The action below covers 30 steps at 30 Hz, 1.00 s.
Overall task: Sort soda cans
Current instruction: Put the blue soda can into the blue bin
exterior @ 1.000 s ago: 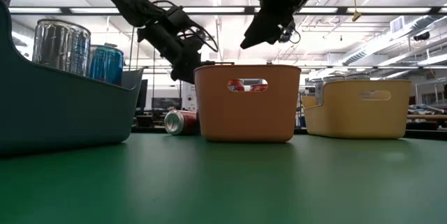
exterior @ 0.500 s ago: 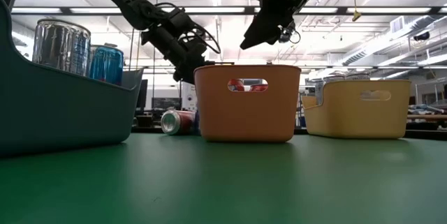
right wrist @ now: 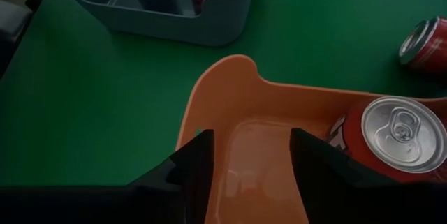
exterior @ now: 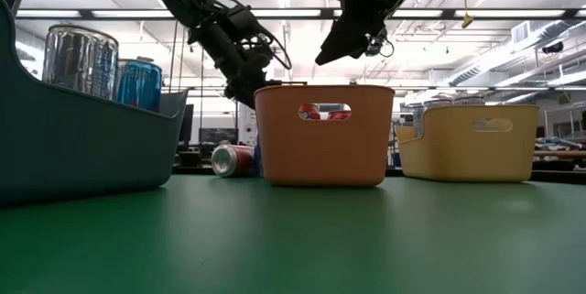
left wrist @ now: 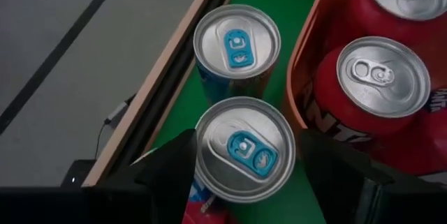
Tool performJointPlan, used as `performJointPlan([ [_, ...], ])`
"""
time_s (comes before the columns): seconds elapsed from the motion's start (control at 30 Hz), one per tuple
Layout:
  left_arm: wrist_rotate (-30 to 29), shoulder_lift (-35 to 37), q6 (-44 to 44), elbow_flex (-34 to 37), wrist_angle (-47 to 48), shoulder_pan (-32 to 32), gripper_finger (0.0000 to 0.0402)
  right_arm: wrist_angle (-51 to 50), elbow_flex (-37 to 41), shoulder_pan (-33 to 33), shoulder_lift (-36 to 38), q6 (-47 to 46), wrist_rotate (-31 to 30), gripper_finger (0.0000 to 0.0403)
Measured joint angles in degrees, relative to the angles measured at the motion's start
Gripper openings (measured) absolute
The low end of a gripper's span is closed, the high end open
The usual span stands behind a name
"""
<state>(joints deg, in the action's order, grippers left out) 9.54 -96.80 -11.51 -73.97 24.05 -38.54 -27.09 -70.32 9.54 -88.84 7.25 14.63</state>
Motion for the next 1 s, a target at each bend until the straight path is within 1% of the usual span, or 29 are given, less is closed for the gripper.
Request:
performJointPlan([
  [0.17, -0.67, 0.01, 1.48, 0.04, 0.16, -0.01, 0.0259, -0.01, 0.0, -0.04, 0.0, 0.23, 0.0, 0.0172],
  [0.5, -2.84, -0.33, 1.14, -0.65, 0.22, 0.0, 0.0262, 0.02, 0.0, -0.04, -0.04, 0.25, 0.0, 0.017],
  [0.67, -2.87, -0.34, -2.23, -1.57, 0.49, 0.0, 0.0262, 0.02, 0.0, -0.04, -0.04, 0.25, 0.02, 0.0167],
  [0.77, -4.98, -0.34, -4.59, -1.88, 0.67, 0.04, 0.0262, -0.01, 0.0, -0.04, -0.04, 0.25, 0.02, 0.0167],
  [0.87, -7.13, -0.34, -3.58, -3.3, 4.85, 0.31, 0.0261, -0.02, 0.0, -0.04, -0.04, 0.25, 0.02, 0.0168],
  [0.93, -6.76, -0.34, -3.52, -4.71, 8.19, 0.37, 0.0258, -0.05, 0.0, -0.04, -0.04, 0.25, 0.02, 0.0168],
  [1.0, -4.78, -0.34, -3.47, -6.14, 9.88, 0.39, 0.0256, -0.07, 0.0, -0.06, -0.04, 0.28, 0.02, 0.0167],
])
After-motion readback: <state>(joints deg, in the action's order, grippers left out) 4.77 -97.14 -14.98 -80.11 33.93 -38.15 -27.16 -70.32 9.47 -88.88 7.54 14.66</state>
